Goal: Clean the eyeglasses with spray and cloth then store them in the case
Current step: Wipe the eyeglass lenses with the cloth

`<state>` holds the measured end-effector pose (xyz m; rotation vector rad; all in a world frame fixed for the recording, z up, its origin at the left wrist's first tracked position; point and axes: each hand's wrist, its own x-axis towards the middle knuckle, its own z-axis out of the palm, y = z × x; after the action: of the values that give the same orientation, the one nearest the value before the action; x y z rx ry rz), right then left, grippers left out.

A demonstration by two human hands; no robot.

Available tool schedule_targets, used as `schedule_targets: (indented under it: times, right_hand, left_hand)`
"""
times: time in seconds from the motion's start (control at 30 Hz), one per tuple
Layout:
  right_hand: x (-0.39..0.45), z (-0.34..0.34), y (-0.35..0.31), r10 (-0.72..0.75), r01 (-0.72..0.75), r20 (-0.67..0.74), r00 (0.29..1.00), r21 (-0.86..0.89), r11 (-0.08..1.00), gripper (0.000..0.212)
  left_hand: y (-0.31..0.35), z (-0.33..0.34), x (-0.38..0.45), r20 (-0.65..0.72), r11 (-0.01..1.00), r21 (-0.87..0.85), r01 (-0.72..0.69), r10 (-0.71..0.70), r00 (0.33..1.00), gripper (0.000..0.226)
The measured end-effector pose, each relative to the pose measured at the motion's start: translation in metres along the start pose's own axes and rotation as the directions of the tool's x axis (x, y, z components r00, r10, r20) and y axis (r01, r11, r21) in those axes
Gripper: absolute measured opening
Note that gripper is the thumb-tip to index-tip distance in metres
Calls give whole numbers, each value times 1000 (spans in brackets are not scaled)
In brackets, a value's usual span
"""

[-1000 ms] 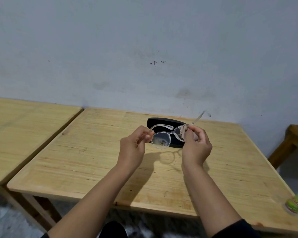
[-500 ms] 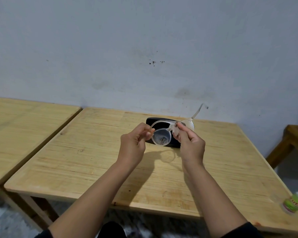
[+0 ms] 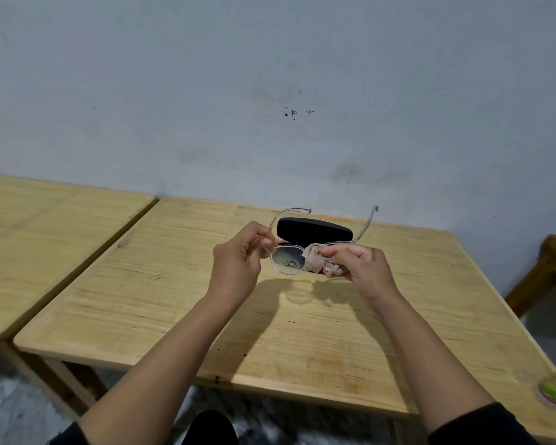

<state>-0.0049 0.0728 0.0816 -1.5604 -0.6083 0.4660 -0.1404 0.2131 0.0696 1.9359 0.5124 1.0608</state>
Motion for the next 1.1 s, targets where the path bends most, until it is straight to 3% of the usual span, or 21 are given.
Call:
schedule_targets:
  times: [0.3,0.4,0.5,0.6,0.73,0.87,0.97,1.1]
  right_hand:
    - [1,-7,1,-50,69,156,987,-116,991,29]
    - [0,-7,3,-100,108,62,993,-132,985,31]
    - [-4,-6,10,-123,95,-169,978,-164,982,29]
    - [-10,5,17,-70,69,-418,906,-17,997,27]
    - [-16,25,13,27,121,-610,792,199,972,24]
    - [-11,28,10,58,127,-630,774,245,961,24]
    - [-8,26,10,24,113,-587,809,195,974,21]
    - [-7,20,10,-8,74,-489,872,117,990,20]
  left_hand:
    - [-1,-4,3,-22,1000,14,0,0,1000,41]
    - [-3,-3,2,-6,1000,25,-5,5,1000,40]
    - [-5,-3,1,3,998,51,-29,28,1000,47]
    - [-7,1,-2,19,997,63,-49,48,999,51]
    - [-5,12,-10,40,994,49,-95,93,995,50]
    - [0,18,-11,44,986,36,-161,160,986,37]
    - [1,18,-8,34,980,36,-196,195,980,26]
    - [-2,18,-3,22,975,64,-214,213,977,34]
